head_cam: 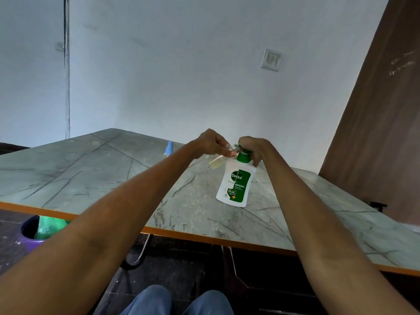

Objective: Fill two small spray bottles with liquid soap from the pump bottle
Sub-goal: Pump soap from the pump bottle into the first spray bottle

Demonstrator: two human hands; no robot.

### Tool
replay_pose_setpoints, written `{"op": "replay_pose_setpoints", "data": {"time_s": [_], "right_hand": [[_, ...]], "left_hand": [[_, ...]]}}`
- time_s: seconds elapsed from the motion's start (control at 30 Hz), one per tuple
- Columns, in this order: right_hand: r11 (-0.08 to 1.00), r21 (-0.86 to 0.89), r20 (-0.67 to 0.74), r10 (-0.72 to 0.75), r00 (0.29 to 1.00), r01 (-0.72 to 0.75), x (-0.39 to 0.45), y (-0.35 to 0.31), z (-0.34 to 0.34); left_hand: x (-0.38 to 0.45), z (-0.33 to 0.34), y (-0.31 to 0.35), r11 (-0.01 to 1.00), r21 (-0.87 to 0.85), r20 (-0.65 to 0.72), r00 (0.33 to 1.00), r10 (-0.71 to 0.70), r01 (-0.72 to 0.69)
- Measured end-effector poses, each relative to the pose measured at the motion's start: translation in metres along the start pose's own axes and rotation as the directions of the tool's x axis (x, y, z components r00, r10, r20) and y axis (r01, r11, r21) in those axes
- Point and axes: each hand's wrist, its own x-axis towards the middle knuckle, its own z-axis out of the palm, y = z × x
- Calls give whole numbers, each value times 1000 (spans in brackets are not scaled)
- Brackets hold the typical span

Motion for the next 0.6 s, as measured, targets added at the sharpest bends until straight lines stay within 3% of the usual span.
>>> {"op": "replay_pose_setpoints", "data": {"time_s": [0.6], "right_hand": [[999, 32, 28, -20, 999, 19, 0, -1, -4]], "left_hand": [[1, 0, 2, 1000, -27, -18, 1000, 6, -7]]}}
